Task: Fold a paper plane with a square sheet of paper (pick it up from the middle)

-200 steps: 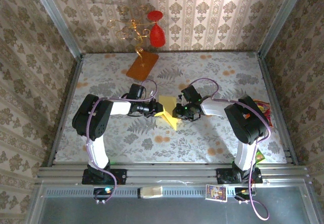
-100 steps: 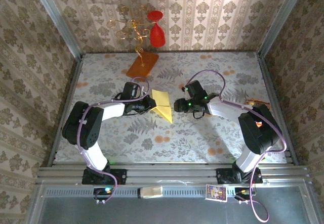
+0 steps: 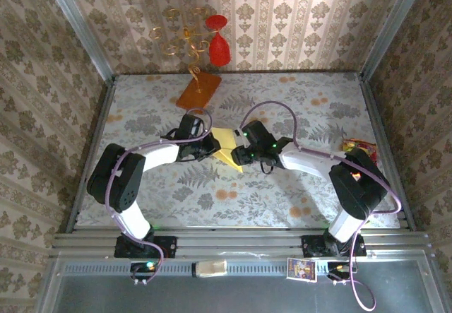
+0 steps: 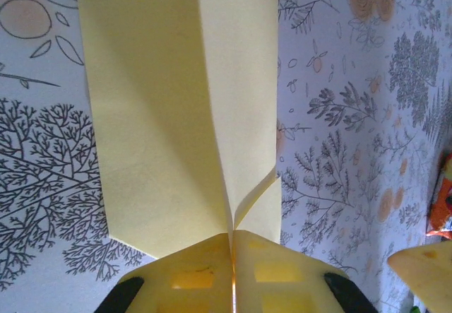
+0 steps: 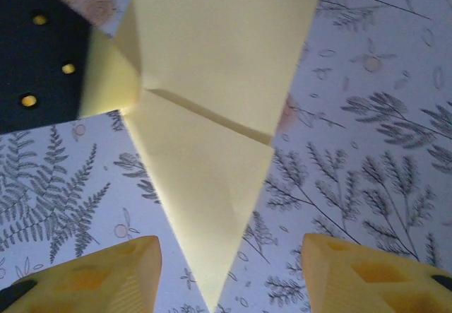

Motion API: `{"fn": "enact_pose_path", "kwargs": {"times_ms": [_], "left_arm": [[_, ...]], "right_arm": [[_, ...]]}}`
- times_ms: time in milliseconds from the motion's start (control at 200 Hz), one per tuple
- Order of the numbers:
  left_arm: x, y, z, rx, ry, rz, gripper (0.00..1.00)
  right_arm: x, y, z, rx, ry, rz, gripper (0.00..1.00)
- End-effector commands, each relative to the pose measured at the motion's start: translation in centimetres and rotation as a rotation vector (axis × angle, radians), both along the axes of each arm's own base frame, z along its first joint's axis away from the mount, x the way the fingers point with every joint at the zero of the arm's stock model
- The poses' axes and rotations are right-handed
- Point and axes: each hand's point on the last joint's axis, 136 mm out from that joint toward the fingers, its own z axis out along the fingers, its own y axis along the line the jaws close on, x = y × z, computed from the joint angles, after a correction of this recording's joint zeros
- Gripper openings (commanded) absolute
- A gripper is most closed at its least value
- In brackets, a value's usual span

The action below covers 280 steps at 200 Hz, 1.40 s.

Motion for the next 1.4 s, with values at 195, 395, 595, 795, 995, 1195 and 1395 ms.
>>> {"fn": "enact_pose_path", "kwargs": {"times_ms": [195,395,595,795,995,1195,1395], "left_arm": [[0.5,-0.6,2.4,-0.037,0.014,0.056,0.09],[0.4,-1.0,2.7,-0.053,0.029,0.053,0.09],[0.3,-1.1,2.8,-0.063,0.040,0.061,0.09],[0.3,-1.1,2.9,-0.068,0.046,0.062,0.09],[0.2,-1.1,2.8,-0.068,0.051,0.065,0.09],[0.2,-1.1,2.7,-0.068,0.058,0.068,0.10],[0.5,-1.0,3.1,-0.093,0.065,0.084,0.12]], "right_arm": [[-0.2,2.7,-1.6,-0.098,-0.077,0.131,0.53],[0.4,3.2,-2.6,-0.129,-0.099,0.134,0.48],[1.3,3.3,-3.4,-0.150,-0.122,0.114,0.44],[1.6,3.3,-4.1,-0.157,-0.131,0.101,0.42],[1.7,3.1,-4.6,-0.171,-0.135,0.086,0.40],[1.8,2.9,-4.9,-0.182,-0.139,0.079,0.38],[1.7,2.8,-5.3,-0.190,-0.139,0.089,0.38]]}}
